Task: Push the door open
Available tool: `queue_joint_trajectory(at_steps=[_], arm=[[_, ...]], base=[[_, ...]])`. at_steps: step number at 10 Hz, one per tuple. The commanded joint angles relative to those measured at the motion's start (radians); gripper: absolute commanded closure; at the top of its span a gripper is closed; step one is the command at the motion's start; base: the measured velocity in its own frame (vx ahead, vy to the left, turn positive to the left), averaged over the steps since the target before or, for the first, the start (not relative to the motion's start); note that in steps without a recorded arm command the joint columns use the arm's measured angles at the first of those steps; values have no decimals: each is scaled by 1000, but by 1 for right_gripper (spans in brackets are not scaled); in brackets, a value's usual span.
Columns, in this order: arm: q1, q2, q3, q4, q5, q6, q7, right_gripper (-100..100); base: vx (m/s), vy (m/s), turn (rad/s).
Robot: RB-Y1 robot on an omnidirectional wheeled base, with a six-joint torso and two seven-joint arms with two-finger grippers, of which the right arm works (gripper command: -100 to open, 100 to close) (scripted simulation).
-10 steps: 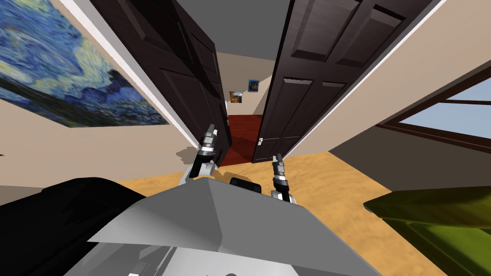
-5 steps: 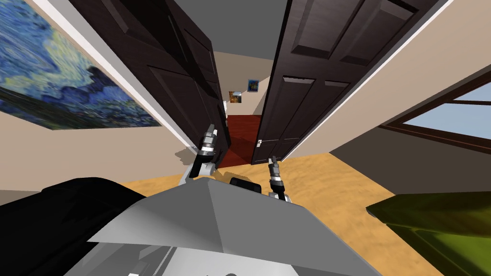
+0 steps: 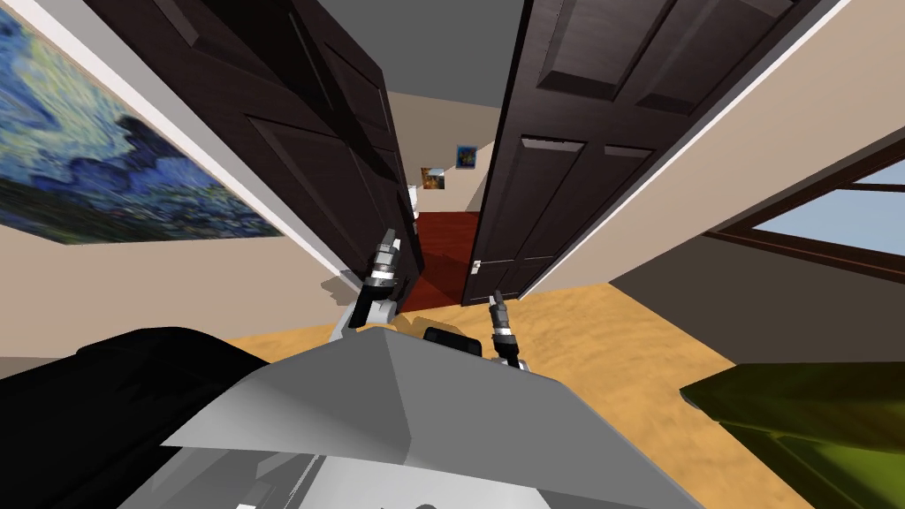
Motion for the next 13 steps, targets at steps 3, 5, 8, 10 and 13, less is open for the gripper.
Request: queue_joint_trajectory(at_steps=[3,5,8,10,13], arm=[[-13,-2,16,58,13,-9,-15,-100],[-22,-2,28,100,23,-14,-25,-100],[-34,-2,46,159,37,-21,-39,-100],[-41,-2,56,194,45,-26,-47,-100],[-51,-1,70,240,57,-31,-58,-100]], base=[[82,-37,3],[63,-23,0],[99,-33,3],[95,-30,3],[101,-24,1]])
